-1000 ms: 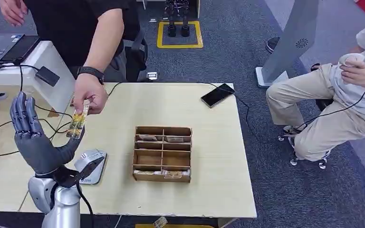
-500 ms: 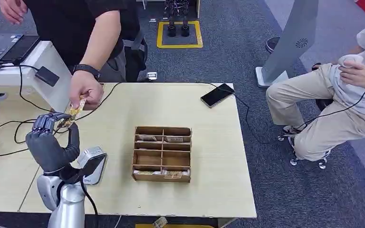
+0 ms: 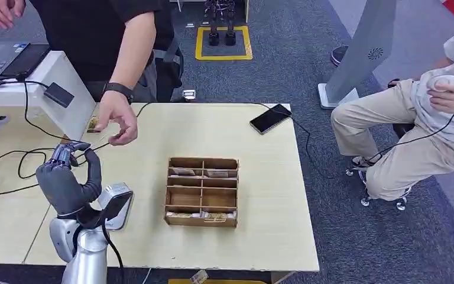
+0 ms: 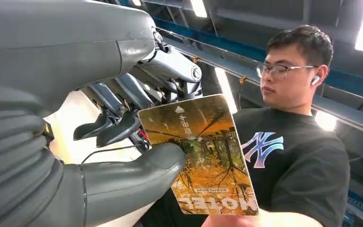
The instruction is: Pass the card to the sensor for recognition and then transmit it.
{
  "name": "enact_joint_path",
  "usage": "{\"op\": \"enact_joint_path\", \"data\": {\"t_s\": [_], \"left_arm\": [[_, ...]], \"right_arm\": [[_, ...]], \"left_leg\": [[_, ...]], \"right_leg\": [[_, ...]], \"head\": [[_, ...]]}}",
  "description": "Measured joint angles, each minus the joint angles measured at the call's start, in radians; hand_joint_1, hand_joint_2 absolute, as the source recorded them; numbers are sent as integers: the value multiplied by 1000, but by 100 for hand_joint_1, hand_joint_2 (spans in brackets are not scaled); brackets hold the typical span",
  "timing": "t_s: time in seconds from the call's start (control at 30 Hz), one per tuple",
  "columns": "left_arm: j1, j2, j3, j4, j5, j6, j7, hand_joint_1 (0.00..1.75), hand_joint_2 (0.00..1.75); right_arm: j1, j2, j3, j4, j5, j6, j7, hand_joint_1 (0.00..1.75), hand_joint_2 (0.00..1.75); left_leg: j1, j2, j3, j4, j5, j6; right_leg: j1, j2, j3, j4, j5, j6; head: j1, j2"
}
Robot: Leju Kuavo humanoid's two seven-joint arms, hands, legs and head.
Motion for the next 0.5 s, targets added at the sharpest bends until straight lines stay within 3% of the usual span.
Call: {"op": "enact_joint_path", "data": {"t_s": [0.5], "left_arm": [[13,-1,95,-13,-113,1,0,175,175]], "right_arm": [[0,0,0,0,-18,0,-3,0,175]], "left_leg": [[0,0,0,0,0,0]], "right_leg": [[0,0,0,0,0,0]], "head": [[0,0]]}}
